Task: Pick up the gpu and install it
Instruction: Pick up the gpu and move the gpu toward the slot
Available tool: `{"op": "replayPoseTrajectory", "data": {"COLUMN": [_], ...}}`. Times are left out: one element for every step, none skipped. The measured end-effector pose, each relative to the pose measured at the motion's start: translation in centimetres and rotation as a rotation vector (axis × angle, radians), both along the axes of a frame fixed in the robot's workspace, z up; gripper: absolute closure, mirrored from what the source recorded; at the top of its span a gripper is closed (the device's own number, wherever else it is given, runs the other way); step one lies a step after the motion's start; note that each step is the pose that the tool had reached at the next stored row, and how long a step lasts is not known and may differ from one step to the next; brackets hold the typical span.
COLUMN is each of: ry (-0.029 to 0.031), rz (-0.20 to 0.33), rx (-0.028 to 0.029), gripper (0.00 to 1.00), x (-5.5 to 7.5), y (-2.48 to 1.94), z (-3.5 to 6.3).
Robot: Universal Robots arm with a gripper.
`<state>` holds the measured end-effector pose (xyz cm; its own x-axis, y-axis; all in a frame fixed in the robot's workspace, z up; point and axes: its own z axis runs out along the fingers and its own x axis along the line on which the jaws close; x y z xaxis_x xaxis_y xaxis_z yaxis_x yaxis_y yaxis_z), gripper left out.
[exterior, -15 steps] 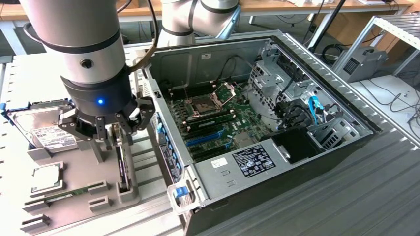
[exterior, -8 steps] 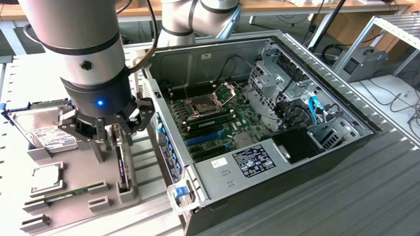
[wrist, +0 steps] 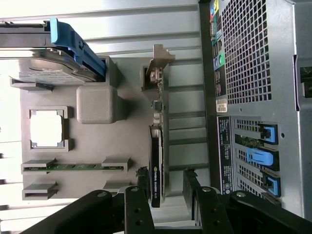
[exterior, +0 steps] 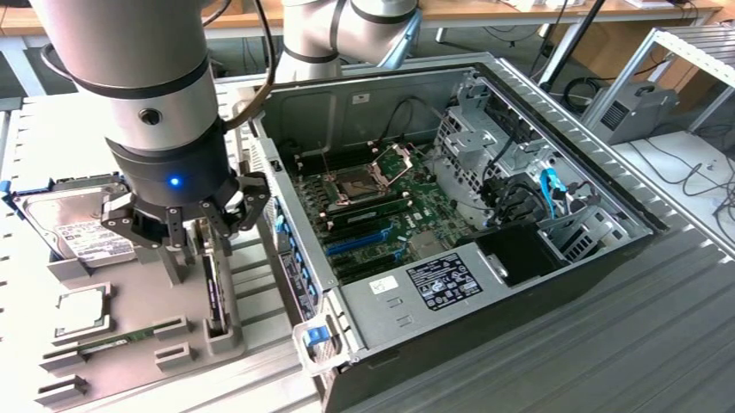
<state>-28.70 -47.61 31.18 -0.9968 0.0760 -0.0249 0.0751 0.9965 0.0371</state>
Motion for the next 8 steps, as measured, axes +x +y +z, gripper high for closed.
{"op": "replayPoseTrajectory", "data": {"ry": [-0.0001, -0.0001, 0.0, 0.0, 0.0, -0.0001, -0.0001, -0.0001], "rz": [0.0, 0.0, 0.0, 0.0, 0.0, 0.0, 0.0, 0.0], "rx": [0.0, 0.0, 0.0, 0.0, 0.0, 0.0, 0.0, 0.0], "gripper": [0.58, 0.58, 0.58, 0.58, 0.58, 0.58, 0.58, 0.58], "x": [-0.01, -0.01, -0.01, -0.02, -0.02, -0.02, -0.02, -0.03], "y": [0.0, 0.0, 0.0, 0.0, 0.0, 0.0, 0.0, 0.0], "z": [-0.01, -0.03, -0.04, -0.05, -0.07, -0.1, -0.11, -0.17]}}
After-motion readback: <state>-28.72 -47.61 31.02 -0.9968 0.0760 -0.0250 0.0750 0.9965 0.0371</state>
